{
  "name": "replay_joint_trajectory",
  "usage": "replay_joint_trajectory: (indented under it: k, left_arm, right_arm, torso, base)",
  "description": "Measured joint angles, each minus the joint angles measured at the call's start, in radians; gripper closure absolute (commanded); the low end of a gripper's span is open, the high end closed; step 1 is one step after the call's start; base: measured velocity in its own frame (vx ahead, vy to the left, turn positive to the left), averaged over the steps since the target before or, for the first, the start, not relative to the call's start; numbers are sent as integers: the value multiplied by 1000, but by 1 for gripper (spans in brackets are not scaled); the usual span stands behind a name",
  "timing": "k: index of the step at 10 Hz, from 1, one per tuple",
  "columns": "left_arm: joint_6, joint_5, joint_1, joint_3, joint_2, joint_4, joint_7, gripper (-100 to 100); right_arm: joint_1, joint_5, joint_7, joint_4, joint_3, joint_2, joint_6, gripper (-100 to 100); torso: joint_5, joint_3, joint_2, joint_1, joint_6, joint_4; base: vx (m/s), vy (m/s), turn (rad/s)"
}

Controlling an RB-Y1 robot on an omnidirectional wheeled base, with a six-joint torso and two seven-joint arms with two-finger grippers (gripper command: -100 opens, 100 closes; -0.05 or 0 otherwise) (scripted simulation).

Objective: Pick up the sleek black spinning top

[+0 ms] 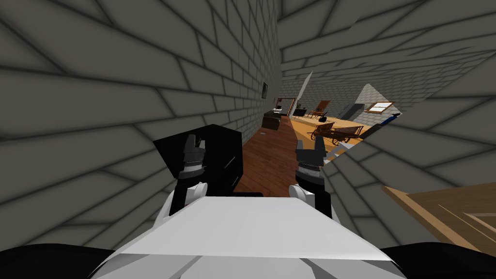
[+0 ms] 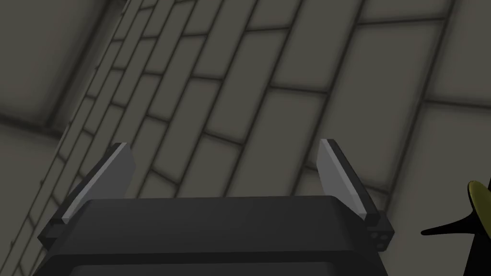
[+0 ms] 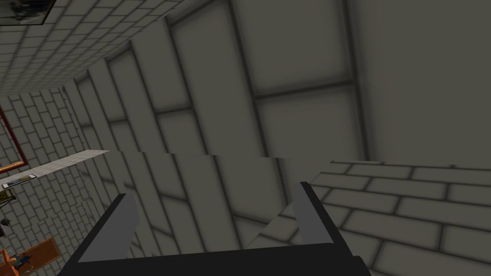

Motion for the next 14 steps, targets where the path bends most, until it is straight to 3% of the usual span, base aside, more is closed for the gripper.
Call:
replay_joint_trajectory:
  k: [7, 8, 11, 14]
  left_arm:
    - [146, 65, 70, 120, 128, -30, 76, -100]
    - [175, 83, 82, 152, 157, -37, 94, -100]
    - [248, 107, 98, 197, 198, -46, 122, -100]
    - [329, 143, 127, 260, 258, -56, 156, -100]
  right_arm:
    - [0, 0, 0, 0, 0, 0, 0, 0]
    - [0, 0, 0, 0, 0, 0, 0, 0]
    - [0, 0, 0, 0, 0, 0, 0, 0]
    - [0, 0, 0, 0, 0, 0, 0, 0]
  torso:
    - [0, 0, 0, -1, 0, 0]
    - [0, 0, 0, -1, 0, 0]
    - [0, 0, 0, -1, 0, 0]
    - [0, 0, 0, -1, 0, 0]
  base:
    - [-1, -20, -6]
    - [1, -14, -2]
    - [1, -14, -14]
    - [6, -18, -23]
